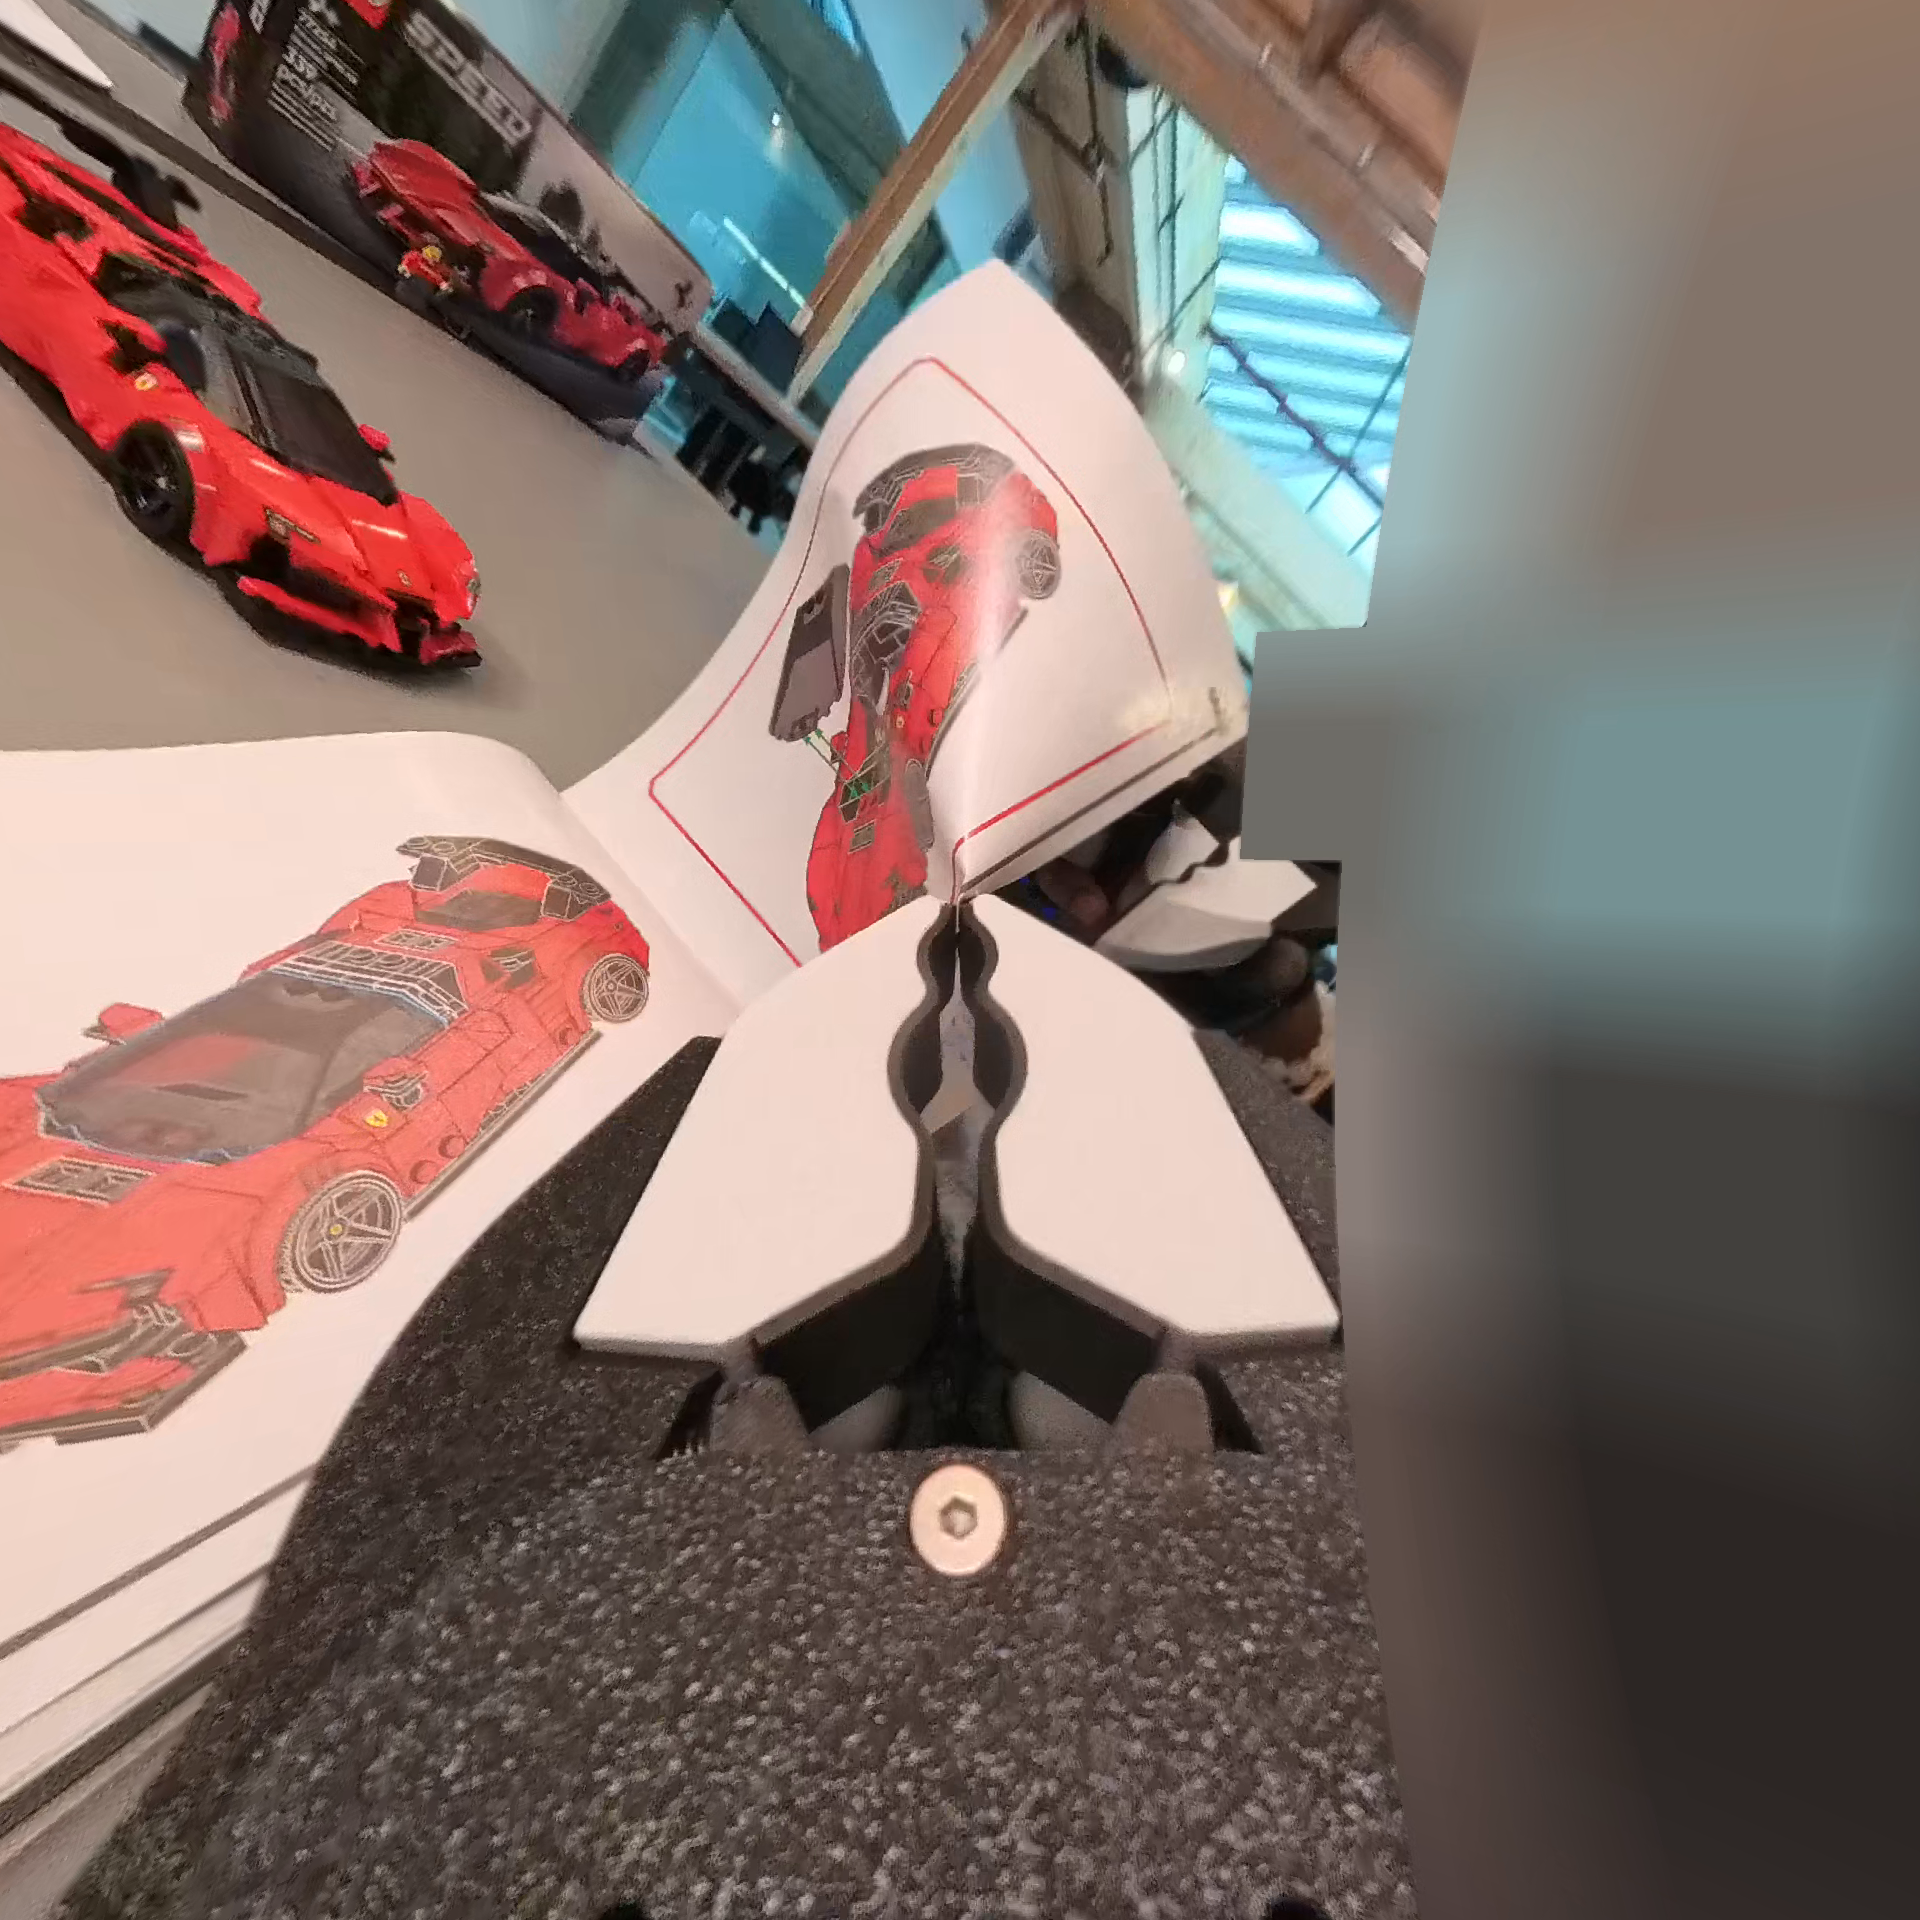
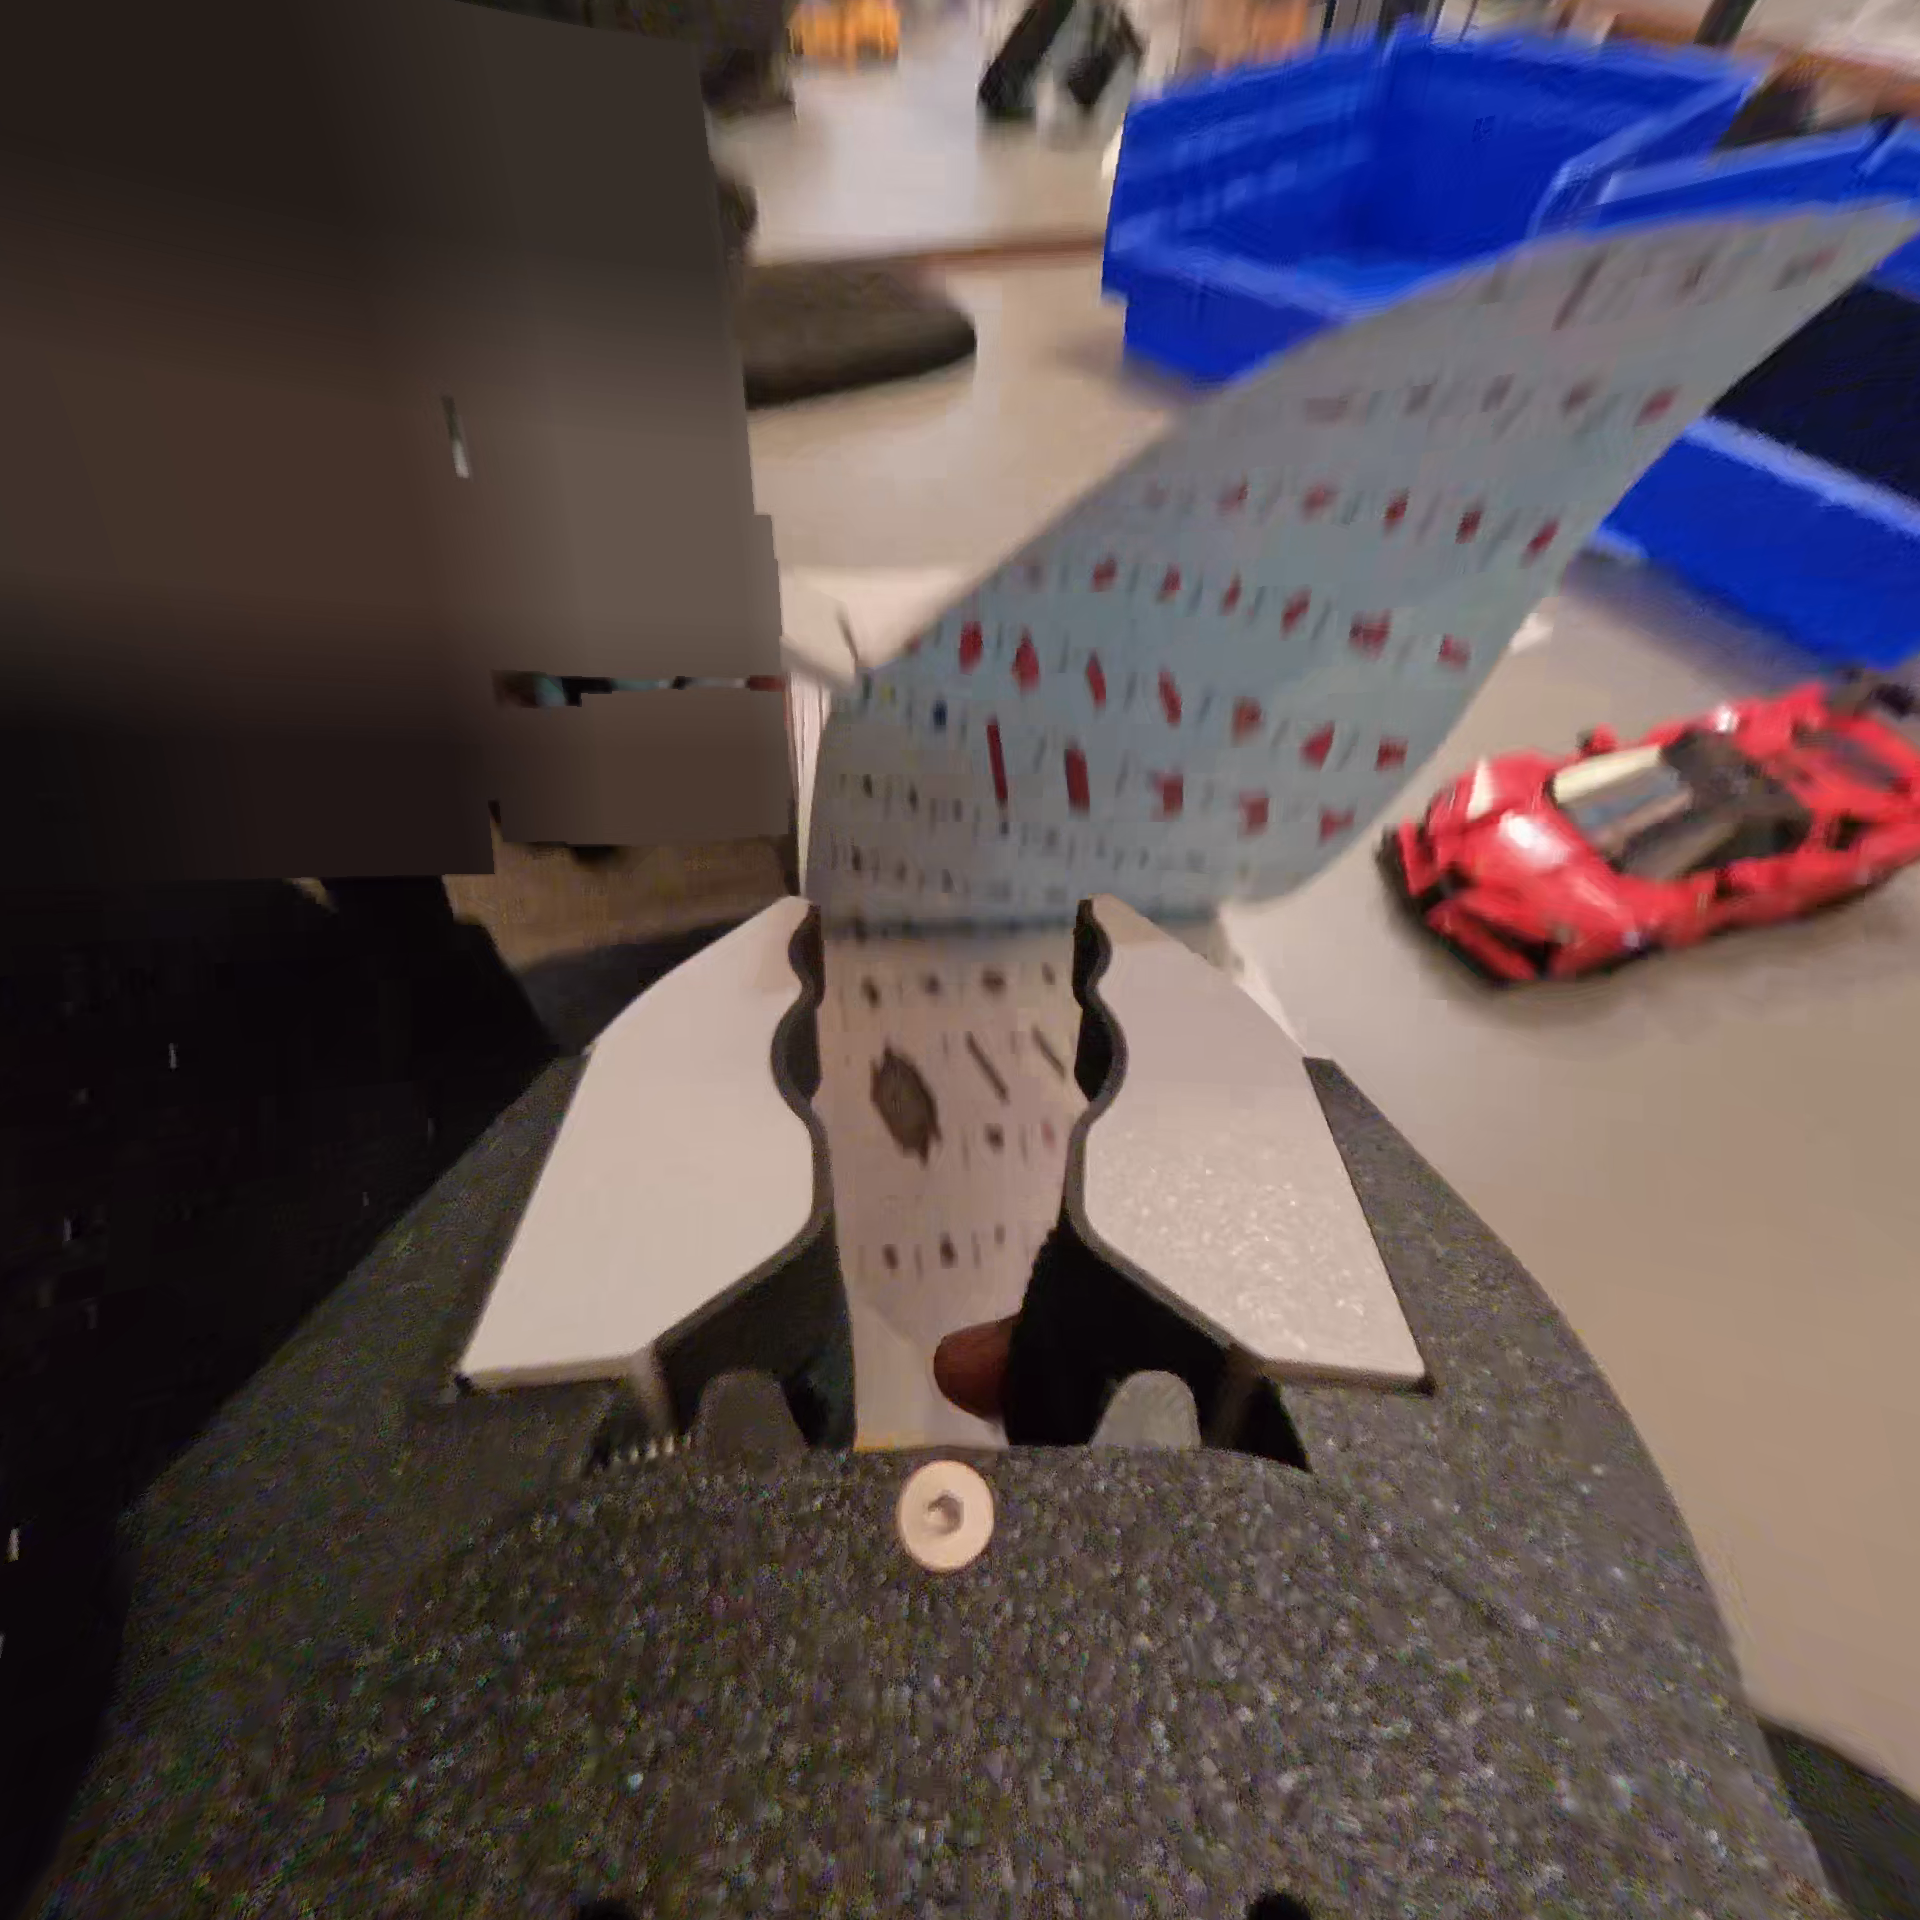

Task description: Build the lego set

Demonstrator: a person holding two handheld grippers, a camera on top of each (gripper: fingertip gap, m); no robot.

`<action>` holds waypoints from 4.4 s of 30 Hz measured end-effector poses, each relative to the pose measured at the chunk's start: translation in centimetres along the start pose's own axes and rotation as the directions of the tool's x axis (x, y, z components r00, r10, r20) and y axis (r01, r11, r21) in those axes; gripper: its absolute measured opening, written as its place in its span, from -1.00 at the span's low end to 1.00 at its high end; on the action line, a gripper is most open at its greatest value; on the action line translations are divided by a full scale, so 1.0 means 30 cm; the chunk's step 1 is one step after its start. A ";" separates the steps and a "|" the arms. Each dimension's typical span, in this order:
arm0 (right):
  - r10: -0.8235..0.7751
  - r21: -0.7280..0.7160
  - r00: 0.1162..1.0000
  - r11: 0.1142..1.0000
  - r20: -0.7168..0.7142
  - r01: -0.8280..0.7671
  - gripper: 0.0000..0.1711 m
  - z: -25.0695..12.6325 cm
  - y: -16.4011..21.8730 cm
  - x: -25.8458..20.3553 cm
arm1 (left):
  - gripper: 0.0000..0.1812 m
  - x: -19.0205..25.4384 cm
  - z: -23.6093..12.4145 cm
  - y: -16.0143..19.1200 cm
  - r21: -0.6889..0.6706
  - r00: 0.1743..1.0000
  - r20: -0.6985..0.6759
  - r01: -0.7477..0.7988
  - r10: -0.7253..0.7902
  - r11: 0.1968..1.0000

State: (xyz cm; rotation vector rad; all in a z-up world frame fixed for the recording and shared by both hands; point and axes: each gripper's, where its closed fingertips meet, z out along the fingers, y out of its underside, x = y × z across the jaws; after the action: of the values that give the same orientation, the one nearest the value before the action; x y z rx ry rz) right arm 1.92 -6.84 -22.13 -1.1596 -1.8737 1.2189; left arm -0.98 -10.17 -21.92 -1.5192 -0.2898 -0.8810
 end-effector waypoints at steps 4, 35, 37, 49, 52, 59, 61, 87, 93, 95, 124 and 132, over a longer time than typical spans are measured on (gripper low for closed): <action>0.032 0.168 0.999 0.985 0.008 -0.033 -0.50 0.049 -0.132 -0.012 | -1.00 -0.011 -0.011 -0.007 0.031 0.999 -0.012 0.033 -0.032 0.999; 0.449 0.224 0.702 0.731 0.553 -0.644 -0.97 -0.082 -0.221 0.033 | -1.00 -0.014 -0.006 0.010 -0.004 0.999 -0.019 -0.030 0.030 1.000; 0.448 0.222 0.702 0.733 0.553 -0.643 -0.99 -0.083 -0.217 0.032 | -1.00 -0.013 -0.007 0.010 -0.003 0.999 -0.020 -0.029 0.029 1.000; 0.452 0.214 0.673 0.715 0.585 -0.666 -1.00 -0.090 -0.210 0.027 | -1.00 -0.009 -0.006 0.011 0.001 0.999 -0.036 -0.017 0.017 1.000; 0.454 0.214 0.671 0.712 0.586 -0.668 -1.00 -0.089 -0.210 0.028 | -1.00 -0.011 -0.005 0.011 0.002 0.999 -0.038 -0.014 0.014 1.000; 0.451 0.207 0.654 0.705 0.608 -0.679 -1.00 -0.093 -0.205 0.024 | -1.00 -0.011 -0.001 0.013 0.003 0.999 -0.045 -0.012 0.012 1.000; 0.452 0.205 0.650 0.703 0.612 -0.681 -1.00 -0.094 -0.203 0.024 | -1.00 -0.011 0.000 0.013 0.004 0.999 -0.047 -0.010 0.010 1.000; 0.453 0.169 0.608 0.695 0.652 -0.699 -0.87 -0.098 -0.202 0.001 | -1.00 -0.005 -0.006 0.019 0.000 0.999 -0.049 -0.013 0.013 1.000; 0.446 0.172 0.614 0.701 0.652 -0.692 -0.97 -0.097 -0.200 -0.002 | -1.00 -0.005 -0.007 0.020 0.000 0.999 -0.047 -0.018 0.018 1.000; 0.444 0.171 0.610 0.700 0.656 -0.693 -0.95 -0.097 -0.202 -0.004 | -1.00 -0.004 -0.007 0.020 0.000 0.999 -0.046 -0.019 0.019 1.000; 0.440 0.160 0.592 0.696 0.676 -0.700 -1.00 -0.101 -0.199 -0.014 | -1.00 -0.002 -0.008 0.025 0.004 0.999 -0.053 -0.007 0.007 1.000; 0.445 0.150 0.559 0.673 0.700 -0.724 -1.00 -0.094 -0.193 -0.017 | -1.00 0.001 -0.010 0.028 0.004 0.998 -0.060 -0.003 0.004 1.000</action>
State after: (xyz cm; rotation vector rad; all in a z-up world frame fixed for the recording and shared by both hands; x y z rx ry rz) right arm 2.54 -7.32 -15.71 -1.2869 -1.4579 2.5393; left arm -0.50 -10.60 -22.55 -1.4868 -0.2449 -0.9211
